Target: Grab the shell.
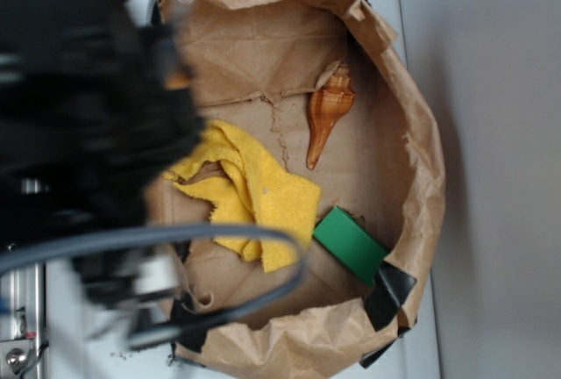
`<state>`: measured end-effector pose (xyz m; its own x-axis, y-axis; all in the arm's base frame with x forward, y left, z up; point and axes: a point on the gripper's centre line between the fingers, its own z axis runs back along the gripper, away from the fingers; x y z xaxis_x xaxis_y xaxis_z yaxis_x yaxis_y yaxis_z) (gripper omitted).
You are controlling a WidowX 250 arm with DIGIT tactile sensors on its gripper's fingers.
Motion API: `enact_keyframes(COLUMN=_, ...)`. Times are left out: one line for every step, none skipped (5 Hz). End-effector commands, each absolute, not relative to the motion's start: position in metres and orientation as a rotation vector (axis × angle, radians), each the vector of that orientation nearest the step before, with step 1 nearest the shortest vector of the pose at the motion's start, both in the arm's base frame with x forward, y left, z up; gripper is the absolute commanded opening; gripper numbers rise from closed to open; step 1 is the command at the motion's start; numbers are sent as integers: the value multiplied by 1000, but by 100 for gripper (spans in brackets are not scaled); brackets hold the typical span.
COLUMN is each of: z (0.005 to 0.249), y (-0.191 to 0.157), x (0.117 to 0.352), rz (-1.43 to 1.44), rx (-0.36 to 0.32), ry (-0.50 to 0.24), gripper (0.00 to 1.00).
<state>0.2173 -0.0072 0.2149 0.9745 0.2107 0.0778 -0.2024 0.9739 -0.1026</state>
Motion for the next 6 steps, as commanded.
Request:
enact_keyframes(z=166, y=37, x=290, rz=535, rx=-141, ry=-178, gripper=100)
enact_keyframes(z=166, y=37, x=290, rz=535, rx=-141, ry=-178, gripper=100)
enact_keyframes(z=166, y=37, x=290, rz=535, rx=-141, ry=-178, gripper=100)
enact_keyframes(z=166, y=37, x=290, rz=535, rx=-141, ry=-178, gripper=100)
enact_keyframes(z=166, y=37, x=290, rz=535, rx=-141, ry=-178, gripper=100)
enact_keyframes(z=133, y=37, x=300, rz=504, rx=-103, ry=-229, gripper=100)
